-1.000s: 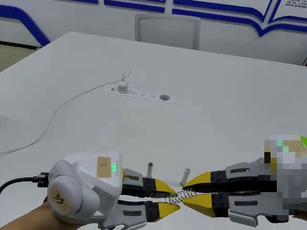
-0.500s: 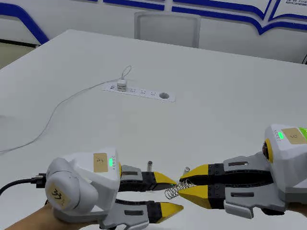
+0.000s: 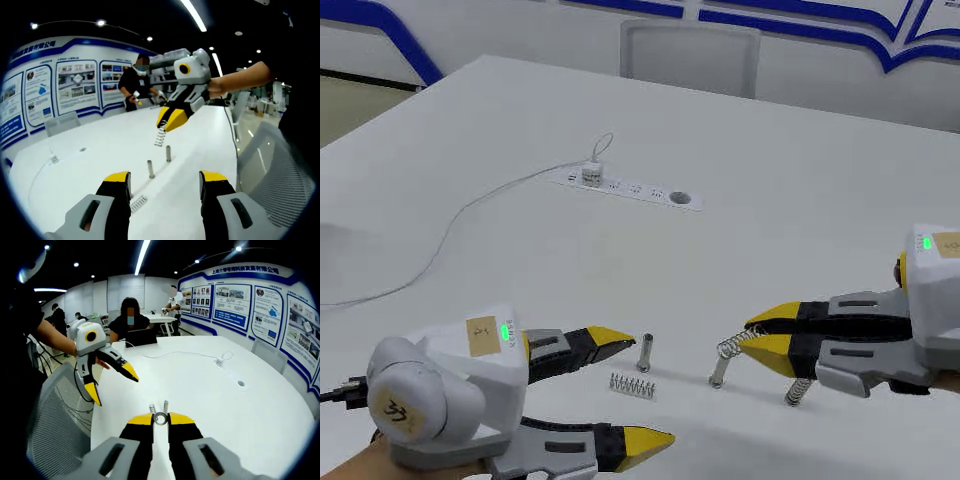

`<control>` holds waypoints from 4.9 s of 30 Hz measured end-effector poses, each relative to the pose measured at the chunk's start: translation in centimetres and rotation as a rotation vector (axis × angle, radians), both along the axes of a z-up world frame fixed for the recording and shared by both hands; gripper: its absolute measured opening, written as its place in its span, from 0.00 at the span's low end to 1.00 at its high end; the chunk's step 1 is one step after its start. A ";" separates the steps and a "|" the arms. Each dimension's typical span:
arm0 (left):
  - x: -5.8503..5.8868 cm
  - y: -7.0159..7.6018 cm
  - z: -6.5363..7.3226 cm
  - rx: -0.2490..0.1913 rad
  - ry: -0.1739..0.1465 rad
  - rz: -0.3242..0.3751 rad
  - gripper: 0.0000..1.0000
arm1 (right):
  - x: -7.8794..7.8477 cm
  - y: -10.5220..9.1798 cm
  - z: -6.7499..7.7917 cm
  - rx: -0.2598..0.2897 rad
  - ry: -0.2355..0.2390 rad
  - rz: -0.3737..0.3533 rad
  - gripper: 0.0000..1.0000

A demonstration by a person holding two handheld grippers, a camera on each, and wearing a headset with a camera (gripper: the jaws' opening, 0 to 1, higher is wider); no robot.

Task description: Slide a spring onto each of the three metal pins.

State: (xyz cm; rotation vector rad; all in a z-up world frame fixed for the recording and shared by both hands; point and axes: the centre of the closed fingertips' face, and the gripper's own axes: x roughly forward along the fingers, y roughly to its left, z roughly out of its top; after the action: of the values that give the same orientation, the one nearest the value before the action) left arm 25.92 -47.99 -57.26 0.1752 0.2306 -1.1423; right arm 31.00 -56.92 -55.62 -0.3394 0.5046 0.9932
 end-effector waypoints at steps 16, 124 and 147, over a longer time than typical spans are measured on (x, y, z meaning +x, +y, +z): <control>0.5 2.8 -0.6 -0.013 0.037 0.114 0.75 | 3.1 -0.9 -4.1 -0.091 0.095 -0.117 0.11; 1.5 4.5 -0.8 -0.051 0.074 0.191 0.88 | 3.1 0.1 -8.6 -0.276 0.148 -0.016 0.19; 1.7 5.4 -0.5 -0.046 0.068 0.207 0.87 | 0.0 7.8 -9.7 -0.165 0.039 0.110 0.19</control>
State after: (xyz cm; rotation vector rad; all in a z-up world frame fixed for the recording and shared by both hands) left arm 27.66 -42.61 -57.75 0.0696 0.2762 -0.9480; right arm 30.98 -49.07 -65.29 -0.5008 0.6102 1.0686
